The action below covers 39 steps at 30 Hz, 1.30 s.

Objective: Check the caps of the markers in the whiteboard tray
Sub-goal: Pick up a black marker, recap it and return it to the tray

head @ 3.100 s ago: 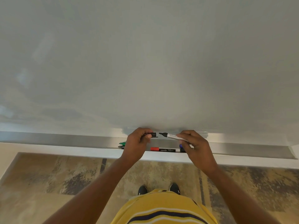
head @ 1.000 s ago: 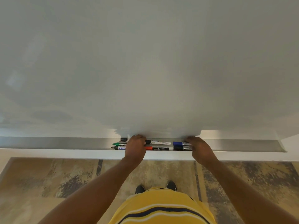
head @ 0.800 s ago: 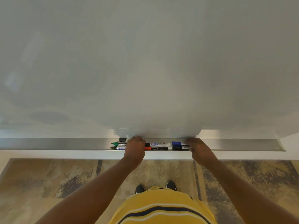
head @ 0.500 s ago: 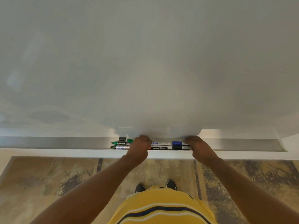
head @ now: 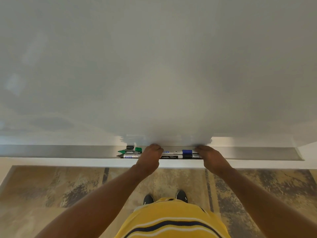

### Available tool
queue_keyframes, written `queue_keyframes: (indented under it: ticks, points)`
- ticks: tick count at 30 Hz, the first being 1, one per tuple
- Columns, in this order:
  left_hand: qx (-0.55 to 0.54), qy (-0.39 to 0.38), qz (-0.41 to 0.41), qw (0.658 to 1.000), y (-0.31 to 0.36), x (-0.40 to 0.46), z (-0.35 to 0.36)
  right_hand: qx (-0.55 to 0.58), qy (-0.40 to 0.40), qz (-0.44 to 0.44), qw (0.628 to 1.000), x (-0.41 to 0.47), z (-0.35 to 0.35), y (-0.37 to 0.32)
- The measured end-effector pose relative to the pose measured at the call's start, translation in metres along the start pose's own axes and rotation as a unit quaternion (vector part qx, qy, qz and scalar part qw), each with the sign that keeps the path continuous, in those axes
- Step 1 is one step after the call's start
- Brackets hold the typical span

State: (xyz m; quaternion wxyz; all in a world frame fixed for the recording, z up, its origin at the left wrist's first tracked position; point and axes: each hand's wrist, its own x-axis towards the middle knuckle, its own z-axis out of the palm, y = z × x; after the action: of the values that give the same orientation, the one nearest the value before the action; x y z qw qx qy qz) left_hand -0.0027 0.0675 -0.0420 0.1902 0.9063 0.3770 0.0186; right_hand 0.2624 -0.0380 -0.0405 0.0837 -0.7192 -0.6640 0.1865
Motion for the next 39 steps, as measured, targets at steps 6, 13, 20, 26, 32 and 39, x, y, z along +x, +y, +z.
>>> queue_keyframes:
  ticks: [6, 13, 20, 26, 32, 39]
  points:
    - [-0.030, 0.027, -0.002, 0.999, -0.003, -0.009, -0.005, -0.004, 0.065, -0.032, 0.997, 0.006, -0.001, -0.025]
    - [-0.026, 0.079, -0.044, 0.996, -0.035, -0.036, -0.019, 0.043, 0.079, -0.132, 0.987, 0.030, 0.023, -0.101]
    - [-0.004, 0.111, -0.147, 0.983, -0.082, -0.067, -0.035, 0.063, 0.027, -0.162, 0.984, 0.055, 0.053, -0.174]
    - [-0.024, 0.122, -0.215, 0.969, -0.111, -0.085, -0.045, -0.013, -0.012, -0.161, 0.987, 0.066, 0.065, -0.208]
    - [-0.050, 0.129, -0.225, 0.964, -0.123, -0.091, -0.047, -0.079, -0.019, -0.136, 0.987, 0.068, 0.071, -0.219]
    - [-0.053, 0.133, -0.204, 0.968, -0.125, -0.084, -0.051, -0.104, -0.022, -0.105, 0.989, 0.071, 0.072, -0.224]
